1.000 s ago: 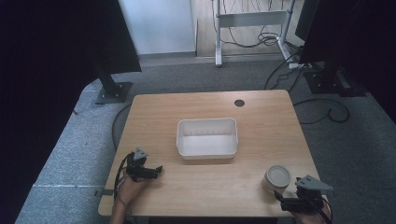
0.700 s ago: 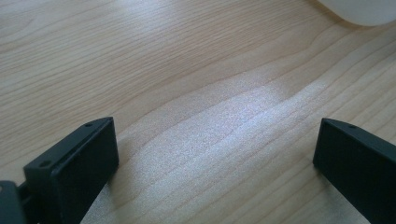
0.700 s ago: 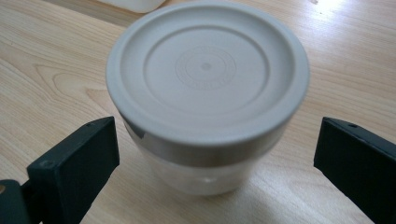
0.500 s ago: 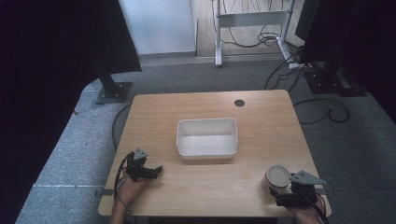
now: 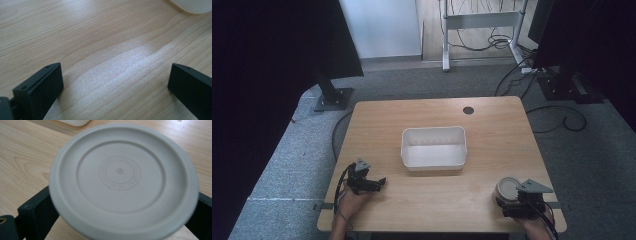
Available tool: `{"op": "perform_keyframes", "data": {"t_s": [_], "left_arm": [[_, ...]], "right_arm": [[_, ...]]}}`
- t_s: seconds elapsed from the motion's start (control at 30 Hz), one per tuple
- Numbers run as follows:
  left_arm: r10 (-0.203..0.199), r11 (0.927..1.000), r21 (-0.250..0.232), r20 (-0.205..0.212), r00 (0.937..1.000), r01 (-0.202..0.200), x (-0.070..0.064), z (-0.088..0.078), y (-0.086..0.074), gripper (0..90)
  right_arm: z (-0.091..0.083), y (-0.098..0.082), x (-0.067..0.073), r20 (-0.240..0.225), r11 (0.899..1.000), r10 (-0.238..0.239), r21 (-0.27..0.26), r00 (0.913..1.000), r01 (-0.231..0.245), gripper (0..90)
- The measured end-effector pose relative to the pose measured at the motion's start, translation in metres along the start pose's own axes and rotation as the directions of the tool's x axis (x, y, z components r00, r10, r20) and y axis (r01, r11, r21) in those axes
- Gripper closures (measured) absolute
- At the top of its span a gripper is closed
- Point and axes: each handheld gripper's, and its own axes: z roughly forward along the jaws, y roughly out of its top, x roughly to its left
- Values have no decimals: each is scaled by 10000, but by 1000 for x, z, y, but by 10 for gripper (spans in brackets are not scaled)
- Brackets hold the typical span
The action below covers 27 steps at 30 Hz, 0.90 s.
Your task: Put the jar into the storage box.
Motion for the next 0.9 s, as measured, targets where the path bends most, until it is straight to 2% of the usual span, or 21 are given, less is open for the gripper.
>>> {"op": "perform_keyframes", "data": {"t_s": [0.33, 0.77, 0.9], "left_arm": [[11, 10000, 4, 5, 10000, -11, 0, 0, 0, 0], [12, 10000, 2, 10, 10000, -12, 0, 0, 0, 0], [18, 10000, 8, 10, 10000, -18, 0, 0, 0, 0]], "right_arm": [[10, 1, 1, 89, 9997, -42, 230, 10000, 40, 85], [9, 2, 5, 470, 9994, 90, 327, 9989, -105, 93], [6, 5, 6, 504, 9997, 154, 178, 9986, -163, 93]]}}
